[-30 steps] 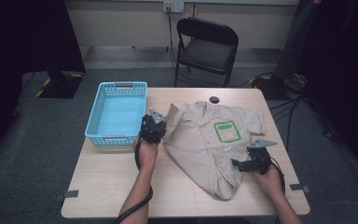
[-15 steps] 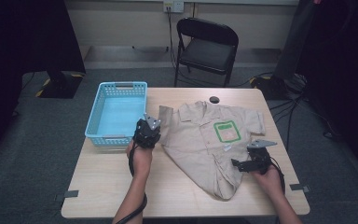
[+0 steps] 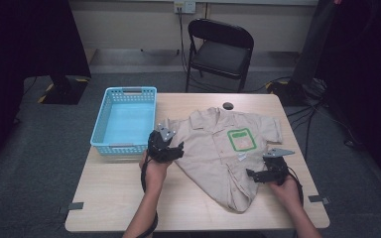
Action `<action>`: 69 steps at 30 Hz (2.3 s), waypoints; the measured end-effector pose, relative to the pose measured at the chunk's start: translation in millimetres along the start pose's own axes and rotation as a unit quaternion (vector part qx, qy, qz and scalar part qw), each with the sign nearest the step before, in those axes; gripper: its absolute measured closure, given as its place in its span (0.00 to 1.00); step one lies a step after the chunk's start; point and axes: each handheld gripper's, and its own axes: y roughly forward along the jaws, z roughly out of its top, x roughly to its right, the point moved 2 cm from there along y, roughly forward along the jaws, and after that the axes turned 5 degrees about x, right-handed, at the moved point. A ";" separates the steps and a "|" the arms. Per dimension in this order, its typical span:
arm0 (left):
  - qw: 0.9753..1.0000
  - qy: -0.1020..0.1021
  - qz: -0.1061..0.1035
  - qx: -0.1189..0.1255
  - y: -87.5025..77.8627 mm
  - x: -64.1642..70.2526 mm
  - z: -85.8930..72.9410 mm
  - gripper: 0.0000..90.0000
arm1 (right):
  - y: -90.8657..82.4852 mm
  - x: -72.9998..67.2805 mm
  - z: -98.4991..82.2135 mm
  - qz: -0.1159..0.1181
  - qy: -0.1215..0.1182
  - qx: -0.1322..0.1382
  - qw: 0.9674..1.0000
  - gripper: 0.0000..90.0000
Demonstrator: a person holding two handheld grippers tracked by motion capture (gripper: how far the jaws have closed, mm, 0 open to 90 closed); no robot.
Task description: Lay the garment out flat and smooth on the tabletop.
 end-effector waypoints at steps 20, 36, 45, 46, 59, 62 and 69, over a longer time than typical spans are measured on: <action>0.992 0.008 -0.121 -0.029 28.6 50.9 -30.4 0.06 | -0.3 -0.3 -0.3 -0.001 0.001 0.000 1.000 0.07; 0.984 0.049 -0.154 -0.079 40.8 77.6 -54.4 0.01 | -0.8 -0.7 -0.6 -0.003 0.002 0.000 1.000 0.07; 0.980 0.072 -0.164 -0.086 41.7 78.9 -55.2 0.00 | -2.3 -2.0 -1.9 -0.005 0.003 0.000 1.000 0.07; 0.980 0.073 -0.165 -0.086 41.9 78.8 -55.1 0.00 | -2.4 -2.1 -1.9 -0.006 0.003 0.000 1.000 0.07; 0.979 0.075 -0.168 -0.084 41.1 78.7 -55.6 0.00 | -4.2 -5.0 -3.2 -0.006 0.003 -0.002 1.000 0.06; 0.979 0.075 -0.168 -0.085 41.1 78.7 -55.6 0.00 | -4.5 -5.6 -3.1 -0.008 0.006 -0.003 1.000 0.07; 0.979 0.075 -0.168 -0.084 41.1 78.8 -55.6 0.00 | -6.5 -9.5 5.3 0.001 0.026 -0.003 1.000 0.10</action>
